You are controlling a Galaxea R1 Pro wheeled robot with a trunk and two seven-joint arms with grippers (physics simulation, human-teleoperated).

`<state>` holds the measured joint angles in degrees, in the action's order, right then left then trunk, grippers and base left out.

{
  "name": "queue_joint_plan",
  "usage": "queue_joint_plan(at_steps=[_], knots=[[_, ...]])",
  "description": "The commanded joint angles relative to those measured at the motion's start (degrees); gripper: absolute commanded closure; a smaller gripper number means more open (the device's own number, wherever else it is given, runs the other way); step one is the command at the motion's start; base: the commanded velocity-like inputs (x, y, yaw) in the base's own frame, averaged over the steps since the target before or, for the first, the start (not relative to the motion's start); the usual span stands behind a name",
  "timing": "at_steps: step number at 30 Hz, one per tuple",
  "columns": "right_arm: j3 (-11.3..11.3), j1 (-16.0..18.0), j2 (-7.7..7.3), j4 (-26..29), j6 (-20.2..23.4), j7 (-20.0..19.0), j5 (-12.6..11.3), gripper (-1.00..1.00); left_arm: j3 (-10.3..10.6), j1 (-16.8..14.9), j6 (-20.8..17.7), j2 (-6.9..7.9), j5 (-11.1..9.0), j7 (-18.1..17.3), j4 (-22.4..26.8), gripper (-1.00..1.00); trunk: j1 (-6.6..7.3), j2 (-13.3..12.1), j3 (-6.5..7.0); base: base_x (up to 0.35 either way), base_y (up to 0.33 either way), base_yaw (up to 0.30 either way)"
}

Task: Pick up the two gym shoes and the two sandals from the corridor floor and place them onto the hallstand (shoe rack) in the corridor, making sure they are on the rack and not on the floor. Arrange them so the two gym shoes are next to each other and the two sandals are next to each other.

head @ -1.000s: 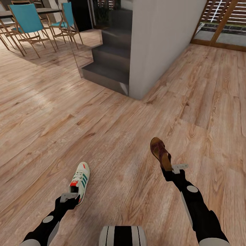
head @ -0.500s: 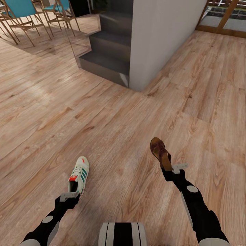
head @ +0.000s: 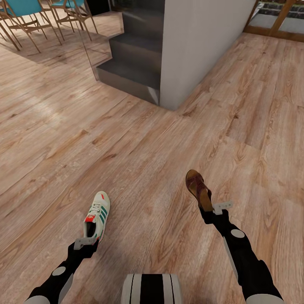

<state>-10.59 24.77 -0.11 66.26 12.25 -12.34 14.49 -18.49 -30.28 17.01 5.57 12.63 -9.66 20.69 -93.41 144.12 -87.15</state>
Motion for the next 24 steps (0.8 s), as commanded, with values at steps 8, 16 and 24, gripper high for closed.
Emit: queue_joint_plan(at_steps=[8,16,24], knots=[[-0.1,0.0,0.03,0.1,0.2,-0.5,0.6,1.0,-0.4,0.0,0.3,-0.03,0.5,-0.4,0.0,-1.0,0.01,0.0,-0.03,0.0,0.0,0.0],[-0.1,0.0,0.03,0.1,0.2,-0.5,0.6,1.0,-0.5,0.0,0.3,-0.03,0.4,-0.4,0.0,-1.0,0.01,0.0,-0.03,0.037,0.0,0.0],[-0.1,0.0,0.03,0.1,0.2,-0.5,0.6,1.0,-0.5,0.0,0.3,-0.03,0.2,-0.4,0.0,-1.0,0.01,0.0,-0.03,0.014,0.0,0.0]])
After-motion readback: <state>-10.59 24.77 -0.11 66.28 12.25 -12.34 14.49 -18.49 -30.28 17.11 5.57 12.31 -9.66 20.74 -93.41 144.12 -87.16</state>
